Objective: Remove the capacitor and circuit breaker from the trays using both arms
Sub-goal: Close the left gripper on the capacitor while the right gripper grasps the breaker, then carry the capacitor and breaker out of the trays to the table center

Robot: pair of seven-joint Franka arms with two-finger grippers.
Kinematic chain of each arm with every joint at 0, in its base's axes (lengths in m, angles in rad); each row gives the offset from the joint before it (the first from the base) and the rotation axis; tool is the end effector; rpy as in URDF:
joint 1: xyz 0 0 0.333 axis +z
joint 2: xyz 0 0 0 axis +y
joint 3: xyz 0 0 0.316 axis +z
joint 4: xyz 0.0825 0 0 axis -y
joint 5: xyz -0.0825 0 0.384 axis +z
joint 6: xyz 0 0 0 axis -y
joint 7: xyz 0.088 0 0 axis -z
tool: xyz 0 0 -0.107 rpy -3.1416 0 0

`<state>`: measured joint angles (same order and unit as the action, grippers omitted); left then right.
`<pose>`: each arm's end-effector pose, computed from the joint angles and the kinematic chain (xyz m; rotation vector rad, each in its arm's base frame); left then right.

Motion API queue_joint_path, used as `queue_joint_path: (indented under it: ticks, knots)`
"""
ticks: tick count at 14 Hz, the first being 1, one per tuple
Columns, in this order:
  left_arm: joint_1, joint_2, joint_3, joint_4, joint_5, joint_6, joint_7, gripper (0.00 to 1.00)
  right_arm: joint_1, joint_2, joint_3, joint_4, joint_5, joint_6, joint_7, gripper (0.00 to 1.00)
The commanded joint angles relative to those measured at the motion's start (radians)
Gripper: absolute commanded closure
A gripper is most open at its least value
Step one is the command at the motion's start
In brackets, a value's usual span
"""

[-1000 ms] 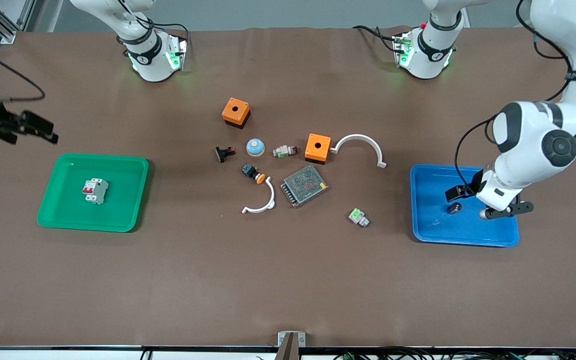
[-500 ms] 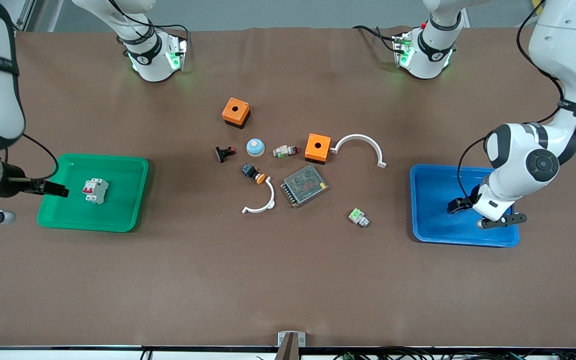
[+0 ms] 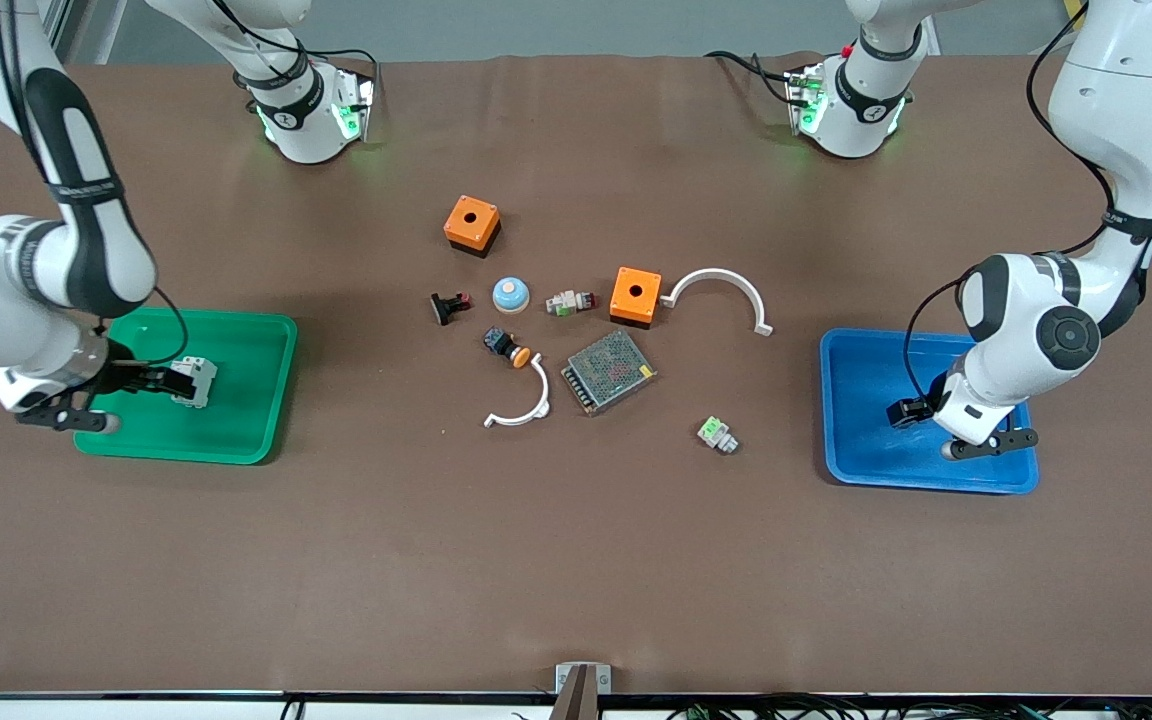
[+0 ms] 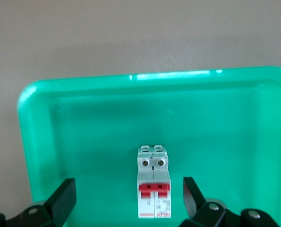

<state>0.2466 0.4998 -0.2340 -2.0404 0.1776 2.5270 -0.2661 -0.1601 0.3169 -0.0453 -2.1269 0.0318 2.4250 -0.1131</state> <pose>0.5974 0.0075 0.2005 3.1218 0.2526 0.0084 0.5608 -0.1165 0.2579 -3.1270 0.1790 0.0267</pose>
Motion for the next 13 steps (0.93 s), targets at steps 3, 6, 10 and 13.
queue_joint_path:
  ticks: [3,6,10,13]
  knots:
    - [-0.001,0.022,-0.002,0.003,0.025,0.000,-0.022,0.80,-0.045,0.025,0.012,-0.097,0.013,0.132,-0.069,0.00]
    - [0.002,-0.016,-0.008,0.003,0.025,-0.008,-0.021,0.99,-0.076,0.062,0.013,-0.097,0.013,0.149,-0.102,0.05]
    - [0.000,-0.171,-0.112,0.008,0.025,-0.205,-0.112,0.99,-0.076,0.071,0.016,-0.099,0.013,0.147,-0.100,0.23]
    - [0.000,-0.230,-0.278,0.003,0.025,-0.309,-0.327,0.99,-0.070,0.071,0.018,-0.093,0.013,0.144,-0.096,0.42]
